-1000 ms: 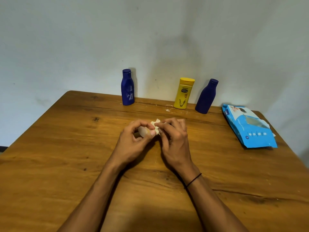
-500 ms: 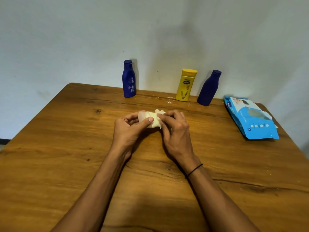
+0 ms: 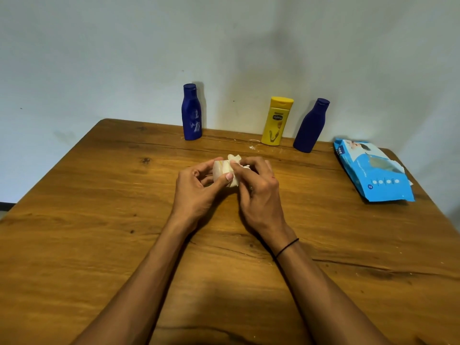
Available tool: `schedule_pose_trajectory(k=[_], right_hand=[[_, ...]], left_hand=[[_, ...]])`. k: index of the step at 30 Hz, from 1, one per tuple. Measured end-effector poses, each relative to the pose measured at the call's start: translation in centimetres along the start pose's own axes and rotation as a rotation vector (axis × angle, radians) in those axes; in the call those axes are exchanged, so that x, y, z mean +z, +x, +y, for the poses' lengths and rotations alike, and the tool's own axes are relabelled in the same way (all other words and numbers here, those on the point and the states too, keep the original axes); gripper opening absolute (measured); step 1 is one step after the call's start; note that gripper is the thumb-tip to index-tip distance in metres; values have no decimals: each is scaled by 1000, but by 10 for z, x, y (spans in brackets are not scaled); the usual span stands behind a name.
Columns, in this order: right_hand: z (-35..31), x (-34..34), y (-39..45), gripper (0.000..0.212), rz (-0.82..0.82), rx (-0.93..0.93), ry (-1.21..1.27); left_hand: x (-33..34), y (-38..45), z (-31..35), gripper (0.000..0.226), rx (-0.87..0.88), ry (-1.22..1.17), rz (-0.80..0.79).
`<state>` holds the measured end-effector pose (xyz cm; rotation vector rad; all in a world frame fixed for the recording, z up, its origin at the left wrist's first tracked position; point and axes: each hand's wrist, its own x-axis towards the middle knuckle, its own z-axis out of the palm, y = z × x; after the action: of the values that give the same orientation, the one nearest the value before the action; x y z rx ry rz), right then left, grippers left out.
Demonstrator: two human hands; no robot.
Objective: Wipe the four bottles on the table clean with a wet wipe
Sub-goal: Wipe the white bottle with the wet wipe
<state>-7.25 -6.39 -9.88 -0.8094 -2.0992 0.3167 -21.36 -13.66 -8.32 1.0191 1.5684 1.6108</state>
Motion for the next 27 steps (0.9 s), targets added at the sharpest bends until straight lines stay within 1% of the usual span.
schedule_pose_trajectory(k=[4,6,8,11,13,15,17,19,21,22,25,27], right_hand=[[7,2,4,34,83,211,-68],[11,0,5,33,104,267,-79],[8,-1,5,34,62,186,-69],[0,-1,1,38,-50,-32,17],[0,0,1,38,-53,-66,48],[3,2,2,38,-8,-6,-7],[9,3,3,36,55,116,-80],[15,1,4,34,112,232,-100],[16,0,5,34,125,261,-98],[15,0,4,34,105,227,-94],[1,3,2,37,-5,26,-26],[-5,3,1,40,-48,-44,42]], left_hand=[[-2,4,-2,55,-1,57,7],[-2,5,-2,56,-1,76,7],[-2,4,-1,56,12,89,6],[-3,2,-1,54,41,93,-13],[-4,1,-1,53,59,113,-24],[-3,2,-1,54,72,140,-17],[-3,3,-3,55,87,166,-4],[-4,5,-4,54,99,176,-4],[-4,6,-6,54,105,189,-16],[-4,6,-6,54,107,195,-21],[-5,5,-6,53,130,183,-34],[-7,4,-5,52,146,196,-66]])
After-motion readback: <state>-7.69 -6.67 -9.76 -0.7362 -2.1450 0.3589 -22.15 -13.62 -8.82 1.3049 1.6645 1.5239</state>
